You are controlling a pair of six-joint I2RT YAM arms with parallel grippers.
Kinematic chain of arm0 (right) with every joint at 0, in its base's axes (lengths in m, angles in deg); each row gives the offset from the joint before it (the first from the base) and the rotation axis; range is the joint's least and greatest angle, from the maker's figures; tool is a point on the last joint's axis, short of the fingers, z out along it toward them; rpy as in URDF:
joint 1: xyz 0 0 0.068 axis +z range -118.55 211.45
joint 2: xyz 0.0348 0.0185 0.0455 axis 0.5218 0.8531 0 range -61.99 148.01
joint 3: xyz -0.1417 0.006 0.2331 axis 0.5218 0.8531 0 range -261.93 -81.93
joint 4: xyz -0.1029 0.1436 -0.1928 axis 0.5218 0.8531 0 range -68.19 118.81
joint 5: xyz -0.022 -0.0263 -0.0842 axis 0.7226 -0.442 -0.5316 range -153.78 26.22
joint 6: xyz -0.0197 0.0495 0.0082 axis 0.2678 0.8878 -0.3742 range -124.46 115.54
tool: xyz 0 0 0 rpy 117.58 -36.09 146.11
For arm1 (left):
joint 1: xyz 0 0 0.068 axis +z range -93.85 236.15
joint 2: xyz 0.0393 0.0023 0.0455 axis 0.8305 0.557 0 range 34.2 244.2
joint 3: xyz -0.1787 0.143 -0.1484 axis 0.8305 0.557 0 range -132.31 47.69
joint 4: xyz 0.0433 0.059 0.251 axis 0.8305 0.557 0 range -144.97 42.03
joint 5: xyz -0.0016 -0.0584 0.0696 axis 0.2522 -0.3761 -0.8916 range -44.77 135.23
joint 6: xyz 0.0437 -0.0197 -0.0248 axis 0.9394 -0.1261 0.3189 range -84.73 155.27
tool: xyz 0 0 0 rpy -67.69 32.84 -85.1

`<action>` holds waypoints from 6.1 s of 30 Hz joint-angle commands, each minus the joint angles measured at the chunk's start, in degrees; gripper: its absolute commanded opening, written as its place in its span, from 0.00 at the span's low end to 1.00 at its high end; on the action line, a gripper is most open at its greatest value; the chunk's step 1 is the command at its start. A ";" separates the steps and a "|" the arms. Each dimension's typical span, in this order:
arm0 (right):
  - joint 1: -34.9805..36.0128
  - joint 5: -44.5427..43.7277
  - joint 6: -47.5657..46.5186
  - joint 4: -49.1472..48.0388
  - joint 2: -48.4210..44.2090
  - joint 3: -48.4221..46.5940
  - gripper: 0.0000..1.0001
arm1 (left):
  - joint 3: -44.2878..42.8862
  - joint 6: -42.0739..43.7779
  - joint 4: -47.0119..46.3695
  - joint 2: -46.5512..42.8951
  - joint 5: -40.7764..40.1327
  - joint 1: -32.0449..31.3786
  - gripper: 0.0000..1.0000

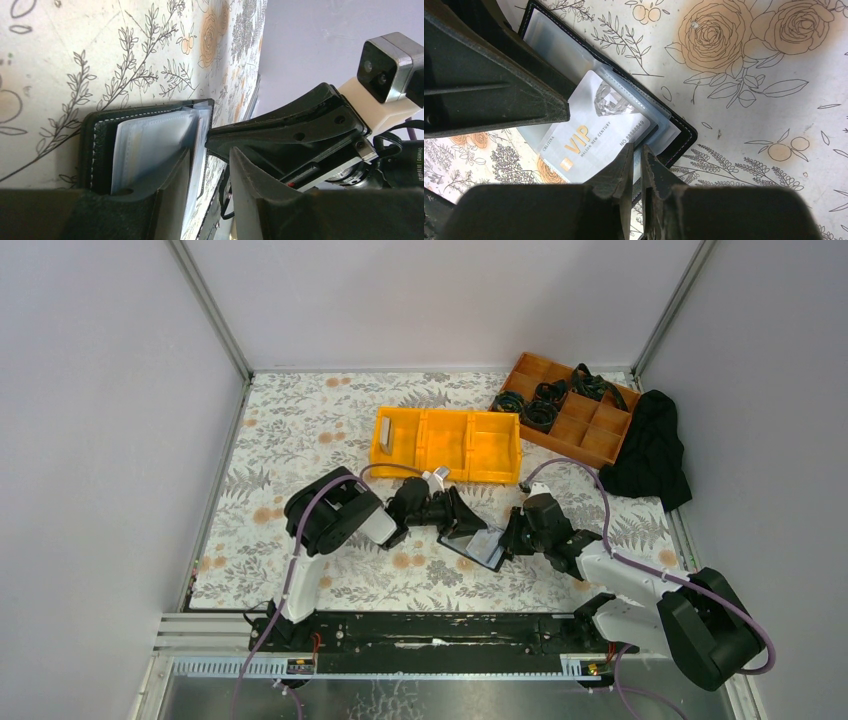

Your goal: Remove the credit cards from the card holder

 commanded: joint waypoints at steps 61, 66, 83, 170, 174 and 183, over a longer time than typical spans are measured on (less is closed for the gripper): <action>1.15 2.35 0.55 4.20 0.33 -1.51 0.14 | -7.31 12.99 23.22 1.37 11.03 2.46 0.37; 1.19 2.28 0.54 4.46 0.18 -1.46 0.14 | -7.40 9.30 18.14 1.47 11.96 2.31 0.33; 1.17 1.97 0.15 2.93 2.75 -2.21 0.14 | -5.90 2.65 9.49 -0.05 11.81 3.06 0.03; 1.15 1.38 -1.36 7.46 -1.92 -8.26 0.48 | -3.51 16.08 27.41 -6.43 4.52 2.86 0.00; 1.22 3.77 0.66 1.82 2.78 -4.91 0.42 | -4.20 16.54 27.97 -6.00 5.03 2.93 0.00; 1.17 4.05 0.73 -1.40 7.17 -2.70 0.15 | -3.64 17.27 29.36 -5.60 5.02 3.07 0.13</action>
